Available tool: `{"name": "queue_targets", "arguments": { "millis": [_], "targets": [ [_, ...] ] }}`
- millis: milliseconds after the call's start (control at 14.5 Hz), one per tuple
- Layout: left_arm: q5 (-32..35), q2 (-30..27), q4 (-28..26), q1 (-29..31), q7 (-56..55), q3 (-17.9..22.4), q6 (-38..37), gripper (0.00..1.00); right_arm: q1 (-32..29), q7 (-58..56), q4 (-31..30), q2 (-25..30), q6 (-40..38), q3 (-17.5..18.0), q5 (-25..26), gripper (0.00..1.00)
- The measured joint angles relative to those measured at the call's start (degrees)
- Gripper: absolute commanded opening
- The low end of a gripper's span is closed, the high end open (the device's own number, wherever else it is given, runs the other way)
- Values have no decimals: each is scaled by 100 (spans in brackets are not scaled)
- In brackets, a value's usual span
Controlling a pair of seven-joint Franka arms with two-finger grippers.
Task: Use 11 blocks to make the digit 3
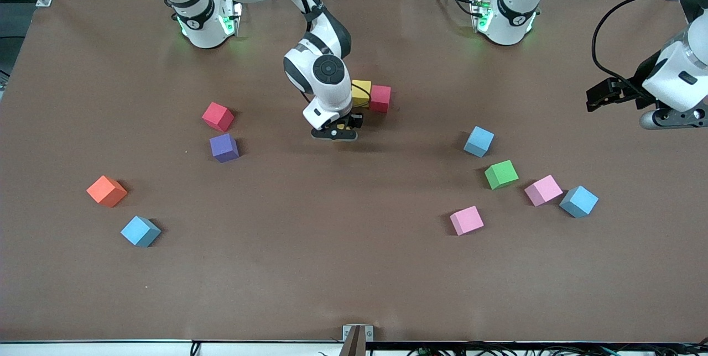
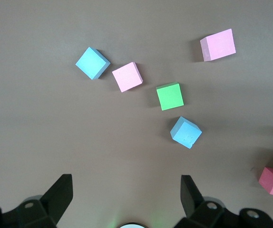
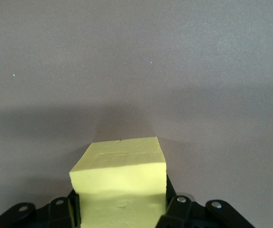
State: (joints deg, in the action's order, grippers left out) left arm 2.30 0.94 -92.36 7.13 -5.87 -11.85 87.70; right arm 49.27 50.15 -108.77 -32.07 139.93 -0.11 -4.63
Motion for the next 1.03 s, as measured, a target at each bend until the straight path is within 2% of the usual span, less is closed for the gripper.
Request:
{"name": "queue_targets", "arguments": {
  "millis": [619, 963, 1032],
  "targets": [
    [0, 0, -1, 0, 0, 0, 0, 100, 13, -1, -2, 18, -120, 0, 0, 3],
    [0, -10, -7, 0, 0, 0, 0, 100, 13, 0, -3, 20, -116, 0, 0, 12],
    [0, -12, -9, 0, 0, 0, 0, 100, 13, 0, -3, 20, -116, 0, 0, 17]
  ]
}}
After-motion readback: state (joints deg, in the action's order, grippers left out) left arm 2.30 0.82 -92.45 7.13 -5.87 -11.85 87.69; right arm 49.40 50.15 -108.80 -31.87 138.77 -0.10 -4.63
